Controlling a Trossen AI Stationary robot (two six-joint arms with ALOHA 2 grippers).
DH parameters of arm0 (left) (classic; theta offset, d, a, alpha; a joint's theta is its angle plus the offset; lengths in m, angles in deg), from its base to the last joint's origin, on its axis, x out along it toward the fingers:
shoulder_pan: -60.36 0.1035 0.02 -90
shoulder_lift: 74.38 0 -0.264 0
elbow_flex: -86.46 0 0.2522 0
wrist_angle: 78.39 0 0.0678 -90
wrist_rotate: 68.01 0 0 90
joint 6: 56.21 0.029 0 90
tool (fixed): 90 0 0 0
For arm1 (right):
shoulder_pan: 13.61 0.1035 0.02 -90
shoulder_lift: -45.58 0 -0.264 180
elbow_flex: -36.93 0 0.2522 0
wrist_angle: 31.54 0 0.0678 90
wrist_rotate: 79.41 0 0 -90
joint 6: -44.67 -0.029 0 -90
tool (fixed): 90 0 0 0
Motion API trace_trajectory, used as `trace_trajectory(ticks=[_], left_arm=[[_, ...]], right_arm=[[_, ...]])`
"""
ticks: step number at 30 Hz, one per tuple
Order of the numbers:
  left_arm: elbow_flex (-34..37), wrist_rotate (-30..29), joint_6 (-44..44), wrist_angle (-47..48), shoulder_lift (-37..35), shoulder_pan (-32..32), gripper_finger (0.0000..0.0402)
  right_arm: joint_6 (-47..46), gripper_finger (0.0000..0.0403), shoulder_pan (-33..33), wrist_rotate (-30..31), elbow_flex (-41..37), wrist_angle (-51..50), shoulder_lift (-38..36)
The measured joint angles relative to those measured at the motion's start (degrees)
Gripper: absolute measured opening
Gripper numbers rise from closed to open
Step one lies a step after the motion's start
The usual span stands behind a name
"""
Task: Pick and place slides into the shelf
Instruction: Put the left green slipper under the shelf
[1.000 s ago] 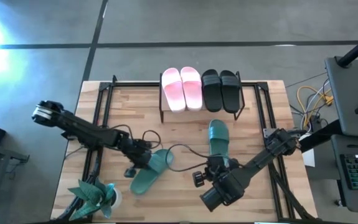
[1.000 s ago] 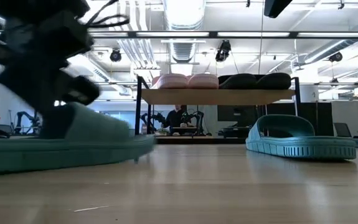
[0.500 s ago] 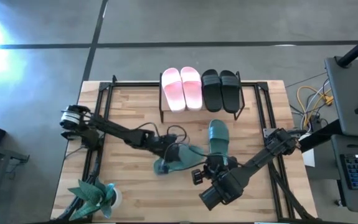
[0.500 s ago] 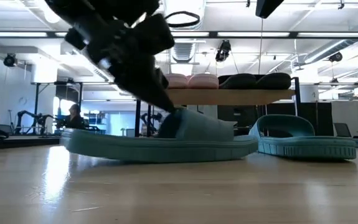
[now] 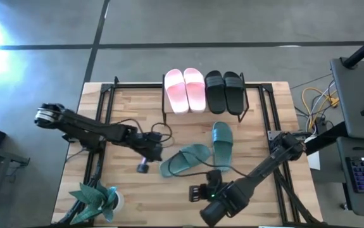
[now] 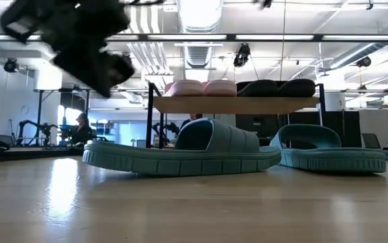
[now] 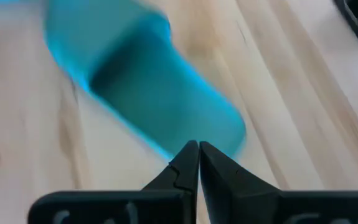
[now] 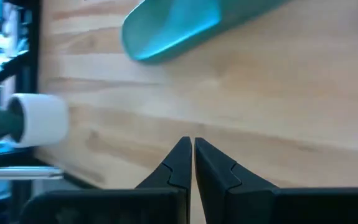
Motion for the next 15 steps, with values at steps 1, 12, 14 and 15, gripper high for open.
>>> trace_trajectory(ticks=[1,12,14,15], left_arm=[[2.31,0.43,-0.7,-0.57,-1.27,-0.05,0.0],[19.26,-2.32,-7.12,-25.08,-2.73,-0.05,0.0],[19.24,-2.37,-5.31,-27.18,0.51,0.09,0.0],[19.01,-2.37,-4.46,-27.95,2.35,0.29,0.0]], right_arm=[[-0.04,0.0013,-0.1,0.27,-1.7,4.03,0.0],[7.05,0.0013,-3.48,1.94,-11.52,24.15,0.07],[7.79,0.0013,-3.68,1.64,-11.57,24.02,0.07],[8.33,0.0013,-3.78,1.58,-11.47,24.13,0.07]])
